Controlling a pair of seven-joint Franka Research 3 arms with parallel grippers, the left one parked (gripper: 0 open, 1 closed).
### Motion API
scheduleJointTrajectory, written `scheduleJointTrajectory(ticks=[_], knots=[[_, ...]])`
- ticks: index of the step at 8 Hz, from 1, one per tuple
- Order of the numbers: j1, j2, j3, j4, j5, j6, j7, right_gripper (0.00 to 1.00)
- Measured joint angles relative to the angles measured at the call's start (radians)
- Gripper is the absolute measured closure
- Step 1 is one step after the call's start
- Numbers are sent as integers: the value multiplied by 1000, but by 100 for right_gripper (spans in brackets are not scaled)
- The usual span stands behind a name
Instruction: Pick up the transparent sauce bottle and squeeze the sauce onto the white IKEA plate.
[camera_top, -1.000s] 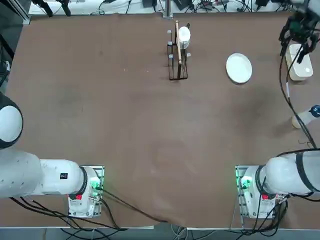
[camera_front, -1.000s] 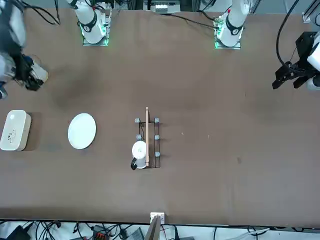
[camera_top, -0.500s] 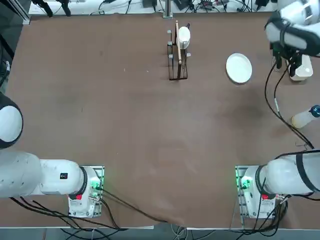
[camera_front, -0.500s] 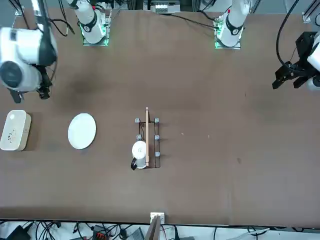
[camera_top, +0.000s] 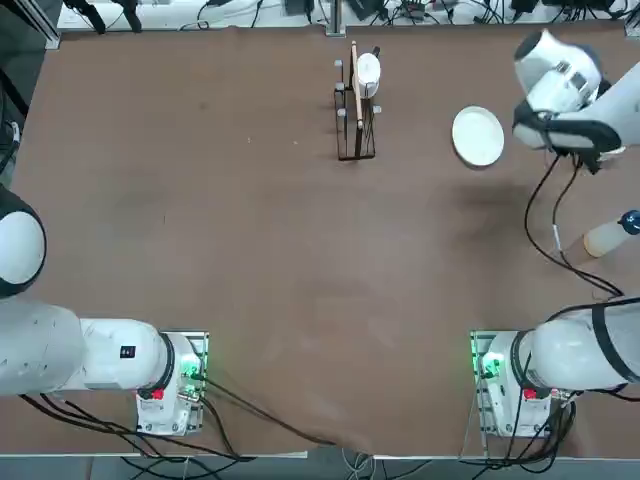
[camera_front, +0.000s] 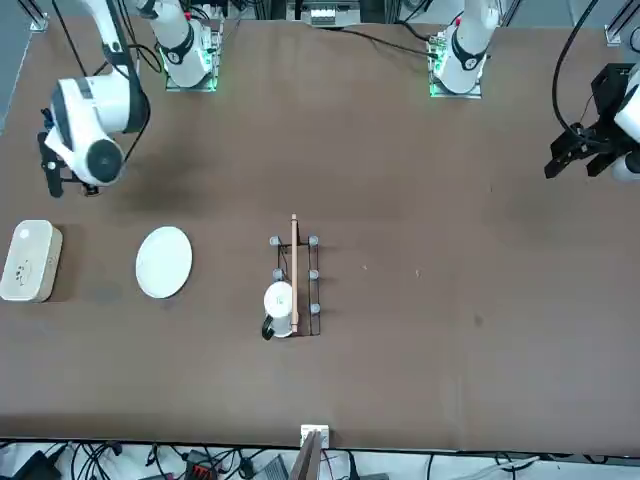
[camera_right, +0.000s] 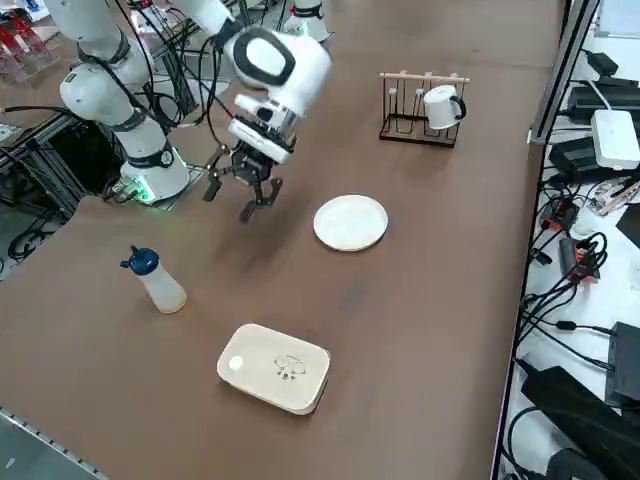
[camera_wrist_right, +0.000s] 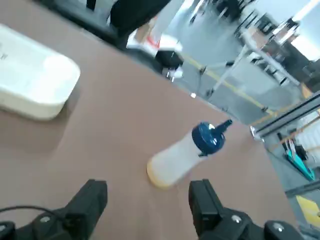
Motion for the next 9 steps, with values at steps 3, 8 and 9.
scheduleJointTrajectory(ticks=[3,8,9], knots=[[0,165,-4,-6,-118,-70,366,0],[-17,264,-13,-4,-144,-223,733,0],[-29,289,-15,-2,-150,-221,788,0]])
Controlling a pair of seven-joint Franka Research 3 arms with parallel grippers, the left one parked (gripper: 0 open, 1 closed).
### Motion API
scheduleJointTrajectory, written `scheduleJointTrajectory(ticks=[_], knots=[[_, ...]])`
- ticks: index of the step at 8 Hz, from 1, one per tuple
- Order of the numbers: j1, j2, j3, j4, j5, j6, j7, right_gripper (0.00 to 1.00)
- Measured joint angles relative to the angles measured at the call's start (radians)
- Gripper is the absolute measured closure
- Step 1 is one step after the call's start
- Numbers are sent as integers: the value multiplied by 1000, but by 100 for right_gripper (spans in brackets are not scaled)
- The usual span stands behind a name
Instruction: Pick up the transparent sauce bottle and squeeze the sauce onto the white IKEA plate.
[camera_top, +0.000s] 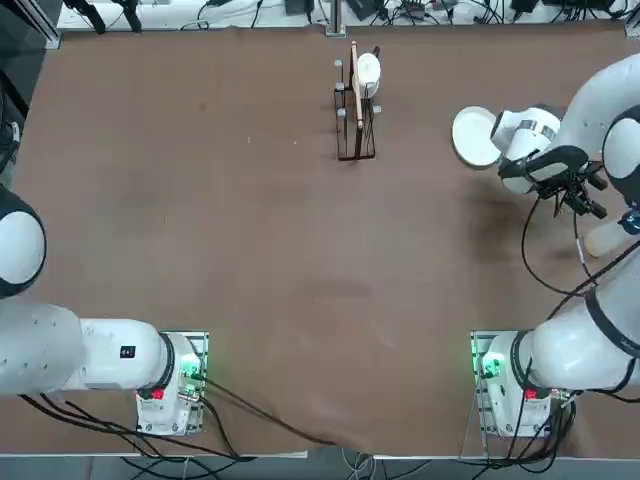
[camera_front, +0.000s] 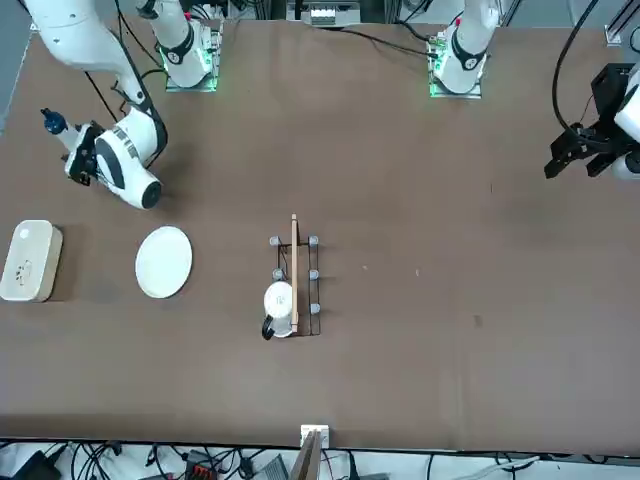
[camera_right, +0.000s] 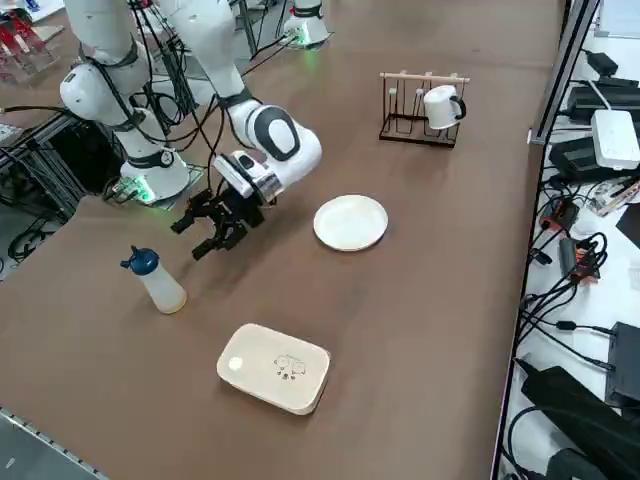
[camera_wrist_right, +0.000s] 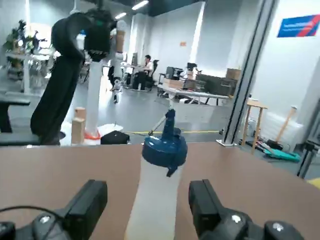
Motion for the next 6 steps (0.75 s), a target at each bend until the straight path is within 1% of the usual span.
scheduleJointTrajectory(ticks=[2,4,6], knots=[[-38,39,-2,5,-20,2,56,0],[-96,89,-5,7,-94,19,80,0],[-139,138,-6,12,-120,25,91,0]])
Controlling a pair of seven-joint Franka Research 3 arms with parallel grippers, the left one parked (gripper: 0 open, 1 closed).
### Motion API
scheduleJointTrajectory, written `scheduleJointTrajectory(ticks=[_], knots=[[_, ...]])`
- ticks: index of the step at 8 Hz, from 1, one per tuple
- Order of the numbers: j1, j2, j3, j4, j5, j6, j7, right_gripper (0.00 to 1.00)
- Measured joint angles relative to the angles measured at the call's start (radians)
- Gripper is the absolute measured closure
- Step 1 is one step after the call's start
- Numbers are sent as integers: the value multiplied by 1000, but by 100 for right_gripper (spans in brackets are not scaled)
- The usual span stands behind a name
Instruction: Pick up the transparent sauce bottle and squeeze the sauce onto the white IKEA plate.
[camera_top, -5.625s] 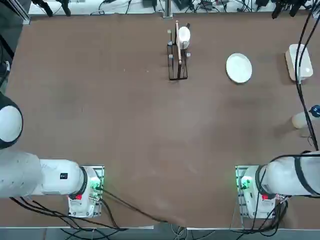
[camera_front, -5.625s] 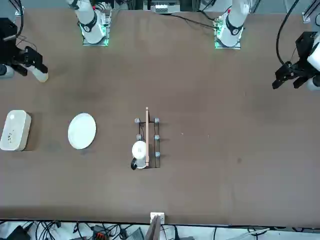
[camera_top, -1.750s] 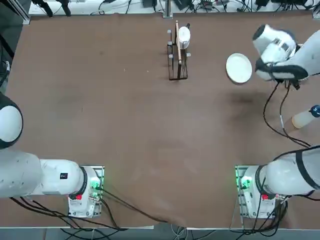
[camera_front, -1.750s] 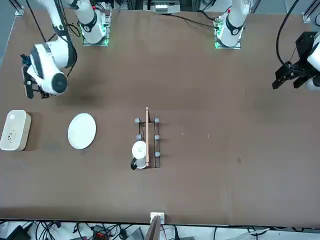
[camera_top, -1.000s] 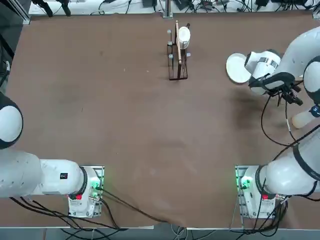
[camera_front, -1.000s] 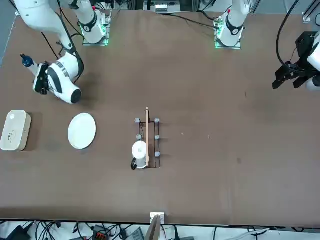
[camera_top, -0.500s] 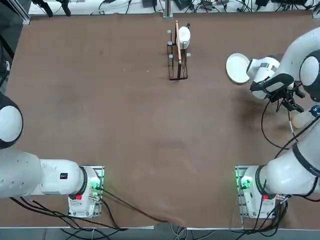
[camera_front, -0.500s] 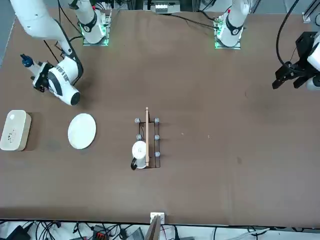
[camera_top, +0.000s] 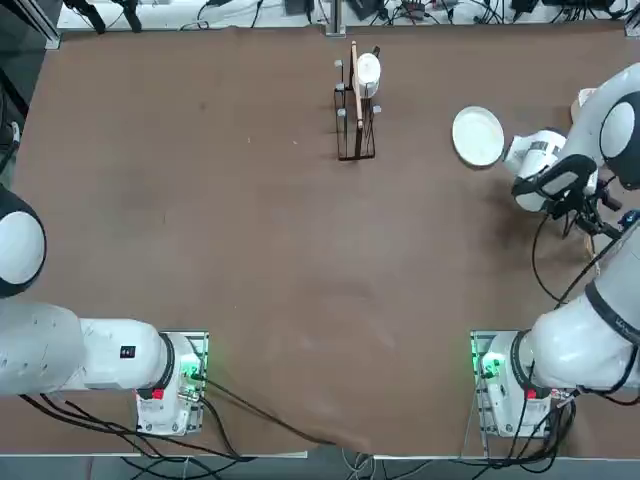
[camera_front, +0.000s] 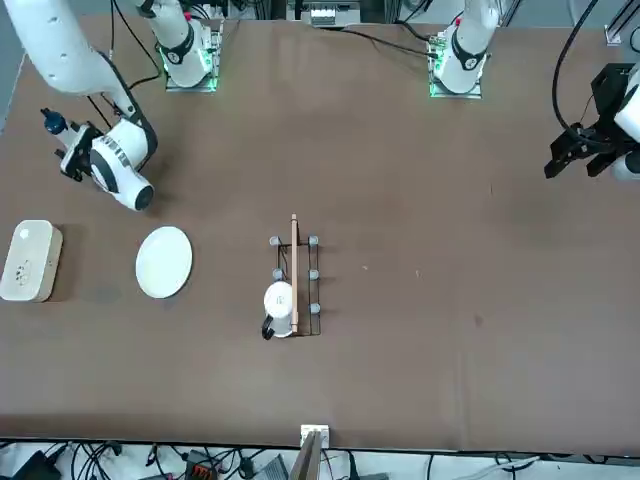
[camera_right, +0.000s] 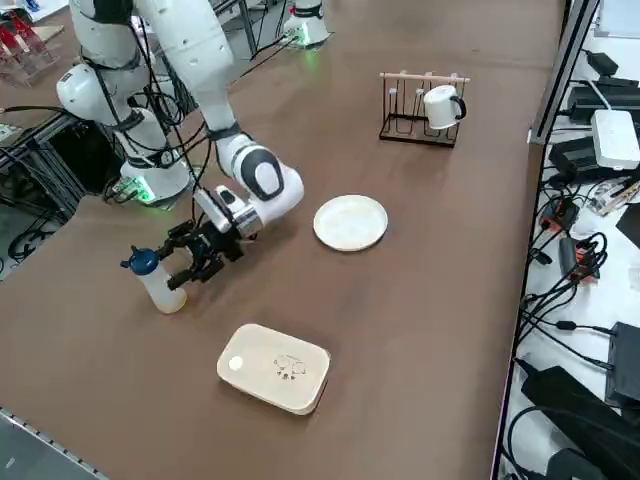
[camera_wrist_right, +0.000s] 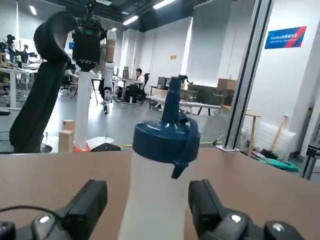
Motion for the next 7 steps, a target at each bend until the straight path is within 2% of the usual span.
scheduleJointTrajectory(ticks=[7], knots=[[-64,27,-2,-9,-7,-10,18,2]])
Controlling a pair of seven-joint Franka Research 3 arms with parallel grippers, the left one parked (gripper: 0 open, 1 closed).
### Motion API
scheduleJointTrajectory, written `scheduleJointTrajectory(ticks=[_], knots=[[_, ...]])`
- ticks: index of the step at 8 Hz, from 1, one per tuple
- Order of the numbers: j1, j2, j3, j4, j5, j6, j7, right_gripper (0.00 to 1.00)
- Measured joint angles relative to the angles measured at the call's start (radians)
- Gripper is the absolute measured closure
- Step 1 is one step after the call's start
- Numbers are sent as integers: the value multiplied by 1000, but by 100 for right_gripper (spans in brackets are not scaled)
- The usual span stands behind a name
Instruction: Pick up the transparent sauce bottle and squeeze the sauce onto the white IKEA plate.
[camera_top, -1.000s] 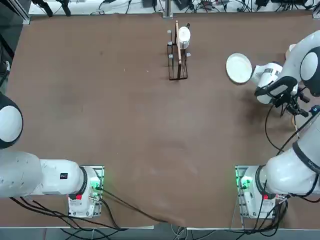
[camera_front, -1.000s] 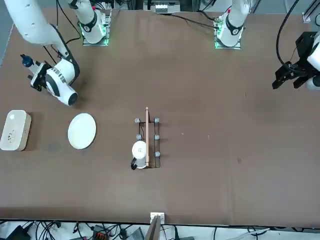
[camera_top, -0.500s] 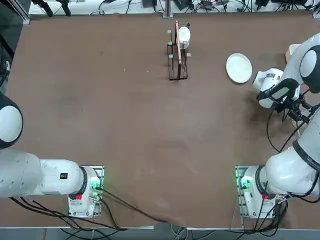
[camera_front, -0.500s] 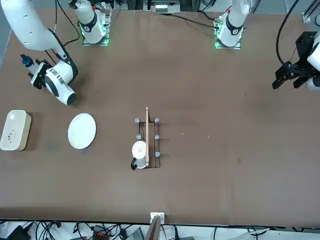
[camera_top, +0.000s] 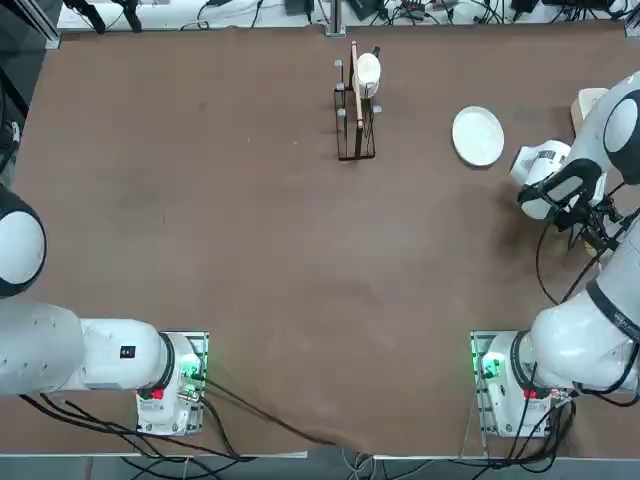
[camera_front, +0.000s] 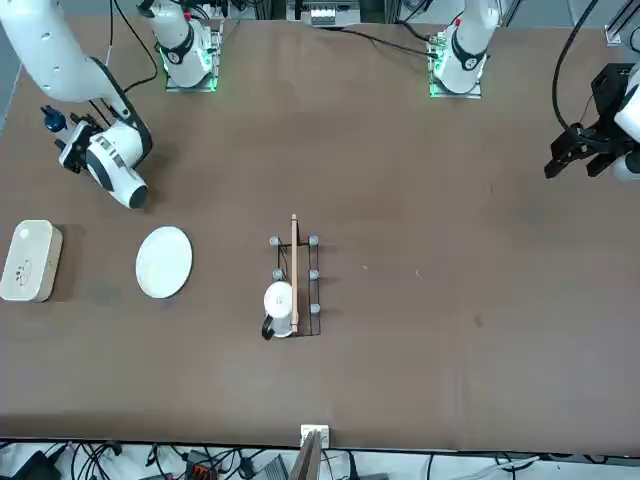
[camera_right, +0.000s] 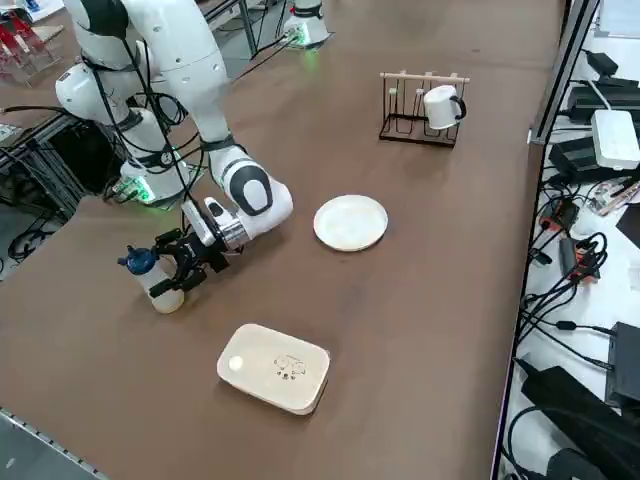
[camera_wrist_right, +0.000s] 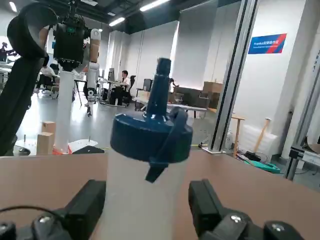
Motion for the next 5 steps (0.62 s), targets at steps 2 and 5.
scheduleJointTrajectory(ticks=[2,5], knots=[[-1,3,0,-8,-28,-19,32,17],[4,15,3,-7,-95,-23,41,44]])
